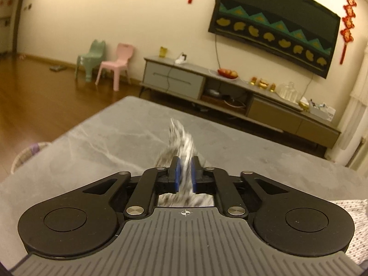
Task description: Fold clothes
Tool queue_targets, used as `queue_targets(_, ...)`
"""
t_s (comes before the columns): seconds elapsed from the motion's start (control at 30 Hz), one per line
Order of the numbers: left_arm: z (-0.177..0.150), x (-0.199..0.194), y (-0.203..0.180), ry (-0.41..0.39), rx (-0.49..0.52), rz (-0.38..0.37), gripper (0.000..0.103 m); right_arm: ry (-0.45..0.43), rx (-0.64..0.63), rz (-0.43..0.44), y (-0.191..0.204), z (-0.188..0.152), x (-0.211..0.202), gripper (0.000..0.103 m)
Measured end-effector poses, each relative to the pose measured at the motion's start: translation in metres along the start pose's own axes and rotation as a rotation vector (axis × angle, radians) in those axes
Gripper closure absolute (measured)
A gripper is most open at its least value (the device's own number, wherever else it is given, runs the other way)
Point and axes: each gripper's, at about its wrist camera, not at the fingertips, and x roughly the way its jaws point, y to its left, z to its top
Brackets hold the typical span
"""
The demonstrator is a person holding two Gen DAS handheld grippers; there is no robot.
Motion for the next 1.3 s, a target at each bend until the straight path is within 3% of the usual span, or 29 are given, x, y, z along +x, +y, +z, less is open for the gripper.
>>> queue_targets(0.03,0.000,-0.003,-0.001,-0.011,0.010,0.013,0.058,0.033,-0.007,0.009,0.004,0.004,0.012,0.030)
queue_targets(0.07,0.000,-0.005,-0.004,-0.025,0.021,0.029,0.054,0.070,-0.017,0.014,0.004,0.006,0.029,0.026)
queue_targets(0.2,0.000,-0.007,-0.012,-0.047,0.085,0.034,0.046,0.133,-0.082,-0.053,0.007,0.005,0.082,0.025)
queue_targets(0.27,-0.001,-0.001,-0.018,-0.033,0.113,0.021,0.046,0.133,-0.110,-0.044,0.007,0.009,0.094,0.025)
queue_targets(0.33,-0.004,0.008,-0.028,-0.007,0.137,-0.009,0.044,0.122,-0.110,-0.040,0.004,0.018,0.104,0.020)
queue_targets(0.43,-0.022,0.020,-0.060,0.085,0.166,-0.137,0.043,0.136,-0.101,-0.048,0.001,0.025,0.120,0.020)
queue_targets(0.47,-0.032,0.021,-0.074,0.122,0.181,-0.188,0.043,0.145,-0.099,-0.052,0.000,0.026,0.126,0.023)
queue_targets(0.5,-0.043,0.023,-0.089,0.160,0.196,-0.239,0.043,0.154,-0.101,-0.053,0.000,0.026,0.131,0.037)
queue_targets(0.53,-0.056,0.021,-0.106,0.188,0.232,-0.284,0.043,0.165,-0.114,-0.047,0.001,0.022,0.133,0.065)
queue_targets(0.6,-0.083,0.017,-0.142,0.239,0.317,-0.369,0.043,0.186,-0.145,-0.035,0.003,0.016,0.134,0.078)
queue_targets(0.67,-0.107,0.011,-0.179,0.273,0.408,-0.442,0.043,0.184,-0.172,-0.017,0.008,0.015,0.126,0.082)
queue_targets(0.73,-0.123,0.002,-0.219,0.269,0.494,-0.484,0.042,0.170,-0.112,0.058,0.007,0.018,0.110,0.083)
queue_targets(0.83,-0.128,-0.009,-0.272,0.239,0.547,-0.558,0.034,0.119,0.055,0.289,0.005,0.022,0.072,0.083)
queue_targets(0.9,-0.124,-0.015,-0.299,0.201,0.528,-0.591,0.026,0.090,0.147,0.449,0.008,0.018,0.048,0.083)
queue_targets(0.97,-0.123,-0.017,-0.320,0.207,0.482,-0.646,0.021,0.084,0.188,0.547,0.019,0.010,0.034,0.083)
queue_targets(1.07,-0.132,-0.016,-0.356,0.266,0.477,-0.713,0.015,0.095,0.178,0.620,0.037,0.003,0.026,0.083)
queue_targets(1.3,-0.171,-0.011,-0.419,0.233,0.582,-0.605,0.015,0.161,0.190,0.792,0.035,0.001,0.024,0.083)
